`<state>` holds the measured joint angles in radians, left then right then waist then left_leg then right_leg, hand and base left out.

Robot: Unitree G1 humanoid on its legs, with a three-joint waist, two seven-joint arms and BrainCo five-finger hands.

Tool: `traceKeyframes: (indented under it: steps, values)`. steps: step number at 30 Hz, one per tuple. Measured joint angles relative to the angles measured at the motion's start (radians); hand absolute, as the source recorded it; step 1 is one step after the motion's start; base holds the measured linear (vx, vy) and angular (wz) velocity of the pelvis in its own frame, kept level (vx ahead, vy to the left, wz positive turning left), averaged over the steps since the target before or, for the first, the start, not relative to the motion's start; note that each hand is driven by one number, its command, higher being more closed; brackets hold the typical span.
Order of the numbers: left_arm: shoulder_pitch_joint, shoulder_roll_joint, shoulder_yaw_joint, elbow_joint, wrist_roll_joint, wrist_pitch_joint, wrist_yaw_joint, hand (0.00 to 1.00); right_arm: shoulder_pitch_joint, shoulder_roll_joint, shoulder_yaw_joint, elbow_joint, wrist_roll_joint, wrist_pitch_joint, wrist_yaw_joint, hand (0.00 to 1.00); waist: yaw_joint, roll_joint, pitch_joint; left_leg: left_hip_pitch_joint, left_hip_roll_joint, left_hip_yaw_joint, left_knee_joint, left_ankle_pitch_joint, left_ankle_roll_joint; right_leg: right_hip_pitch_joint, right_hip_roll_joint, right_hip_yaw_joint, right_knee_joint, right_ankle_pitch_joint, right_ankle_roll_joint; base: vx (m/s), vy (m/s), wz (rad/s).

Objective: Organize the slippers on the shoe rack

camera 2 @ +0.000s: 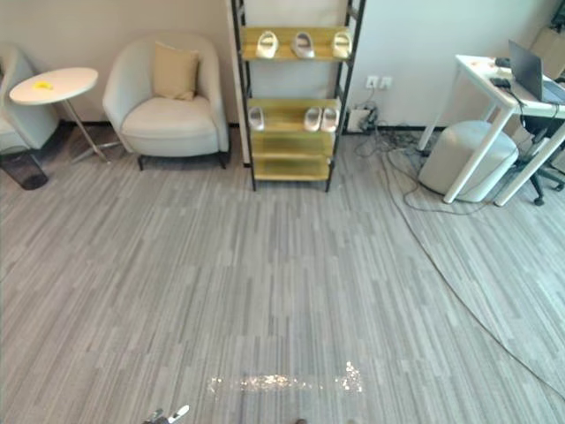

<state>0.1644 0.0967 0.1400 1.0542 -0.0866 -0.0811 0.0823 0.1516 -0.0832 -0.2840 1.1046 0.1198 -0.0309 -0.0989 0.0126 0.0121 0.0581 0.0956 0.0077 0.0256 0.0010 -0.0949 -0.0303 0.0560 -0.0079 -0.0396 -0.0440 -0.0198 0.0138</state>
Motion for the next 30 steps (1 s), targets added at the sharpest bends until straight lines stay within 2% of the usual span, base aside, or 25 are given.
traceKeyframes:
  steps: [9,11,27,30]
  values:
    - [-0.032,-0.001,-0.003,0.020,0.007,-0.001,0.001,0.00,-0.057,0.004,-0.029,0.013,-0.003,-0.008,-0.003,0.00,0.006,0.004,0.024,0.014,0.000,0.008,-0.009,0.000,0.000,0.029,0.001,0.008,-0.043,0.024,0.004,0.00,0.002,-0.03]
    - [-0.033,-0.001,-0.003,0.021,0.006,0.000,0.001,0.00,-0.062,0.003,-0.029,0.013,-0.003,-0.008,-0.008,0.00,0.018,0.005,0.027,0.018,0.006,0.022,-0.015,0.000,0.001,0.026,0.007,0.022,-0.045,0.032,0.000,-0.06,-0.024,-0.21]
    - [-0.041,0.001,-0.005,0.022,0.006,0.001,0.001,0.00,-0.095,0.016,-0.027,0.010,-0.003,-0.007,-0.010,0.00,0.020,0.001,0.038,0.011,0.021,0.016,-0.018,0.001,-0.004,0.020,0.022,0.012,-0.045,0.029,-0.001,-0.01,-0.013,0.00]
    - [-0.051,0.004,-0.003,0.020,0.006,0.001,0.002,0.00,-0.102,0.034,-0.027,0.008,-0.003,-0.008,-0.011,0.00,0.019,-0.004,0.051,0.000,0.026,0.006,0.022,-0.023,-0.020,0.036,0.023,-0.008,-0.042,0.009,-0.005,-0.02,-0.012,0.17]
